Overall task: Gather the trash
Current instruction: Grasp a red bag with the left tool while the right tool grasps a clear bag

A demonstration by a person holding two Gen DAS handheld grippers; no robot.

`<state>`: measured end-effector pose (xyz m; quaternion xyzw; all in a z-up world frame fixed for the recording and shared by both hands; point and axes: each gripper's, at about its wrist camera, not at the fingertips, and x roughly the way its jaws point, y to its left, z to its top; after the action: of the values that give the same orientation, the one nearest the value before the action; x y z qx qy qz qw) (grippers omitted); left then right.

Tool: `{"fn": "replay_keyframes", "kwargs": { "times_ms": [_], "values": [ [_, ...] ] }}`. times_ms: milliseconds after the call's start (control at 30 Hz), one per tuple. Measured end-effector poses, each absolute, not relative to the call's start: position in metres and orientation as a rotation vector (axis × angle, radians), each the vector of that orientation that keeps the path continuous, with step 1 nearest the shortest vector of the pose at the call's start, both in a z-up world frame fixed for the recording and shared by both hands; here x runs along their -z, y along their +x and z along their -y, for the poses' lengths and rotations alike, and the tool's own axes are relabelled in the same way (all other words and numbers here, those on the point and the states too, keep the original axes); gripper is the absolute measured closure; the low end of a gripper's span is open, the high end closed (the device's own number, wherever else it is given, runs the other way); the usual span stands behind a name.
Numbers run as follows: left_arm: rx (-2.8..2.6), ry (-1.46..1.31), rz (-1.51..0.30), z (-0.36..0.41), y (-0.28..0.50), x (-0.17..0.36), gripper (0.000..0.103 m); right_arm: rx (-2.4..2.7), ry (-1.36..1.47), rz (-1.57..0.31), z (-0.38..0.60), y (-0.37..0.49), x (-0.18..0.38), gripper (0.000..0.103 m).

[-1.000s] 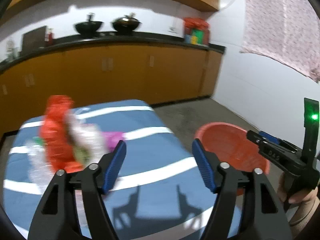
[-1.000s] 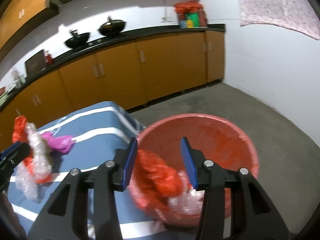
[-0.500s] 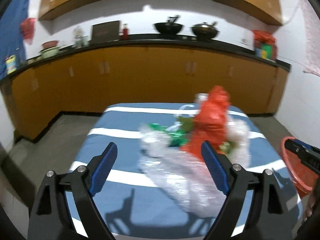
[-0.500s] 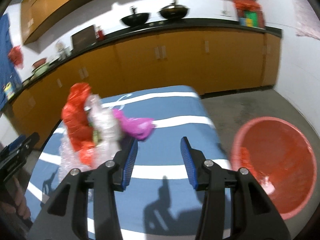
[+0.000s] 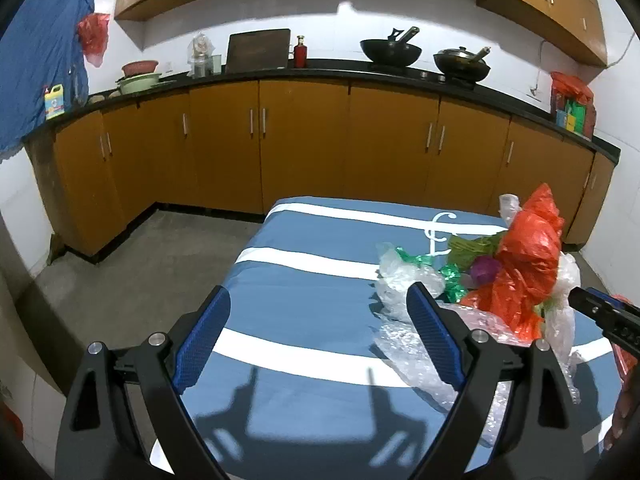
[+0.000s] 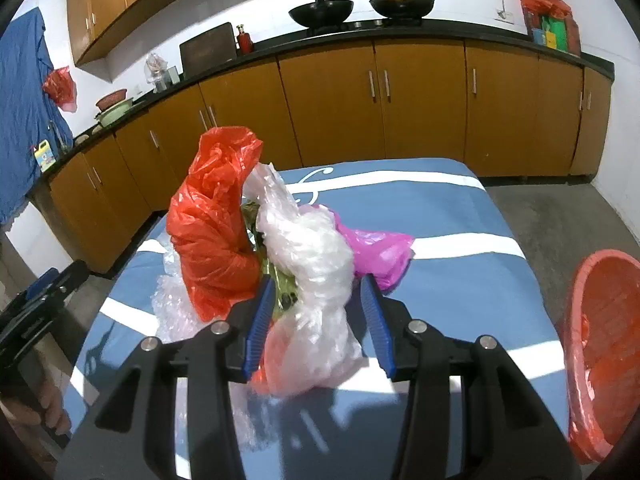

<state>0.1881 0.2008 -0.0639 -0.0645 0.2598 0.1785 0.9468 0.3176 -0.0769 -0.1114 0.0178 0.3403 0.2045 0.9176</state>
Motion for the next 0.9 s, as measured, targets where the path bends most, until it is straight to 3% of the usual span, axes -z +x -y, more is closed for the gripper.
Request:
{"fn": "replay_keyframes", "kwargs": {
  "times_ms": [233,333,400,900],
  "values": [
    [-0.330,-0.134,-0.522,-0.200,0.189,0.062,0.011,-0.411,0.057,-0.728,0.069,0.334,0.123,0.058],
    [-0.301,-0.127,-0.514,-0.194,0.192,0.059,0.011,-0.433,0.058,-0.746,0.067,0.336,0.128,0.073],
    [-0.276,-0.120,-0.508,-0.188,0.194,0.057,0.011,-0.439,0.062,-0.744,0.067,0.335,0.130,0.074],
    [-0.070,-0.104,-0.495,-0.120,0.222,0.044,0.006,-0.340,0.119,-0.662,0.113,0.311,0.114,0.075]
  ]
}}
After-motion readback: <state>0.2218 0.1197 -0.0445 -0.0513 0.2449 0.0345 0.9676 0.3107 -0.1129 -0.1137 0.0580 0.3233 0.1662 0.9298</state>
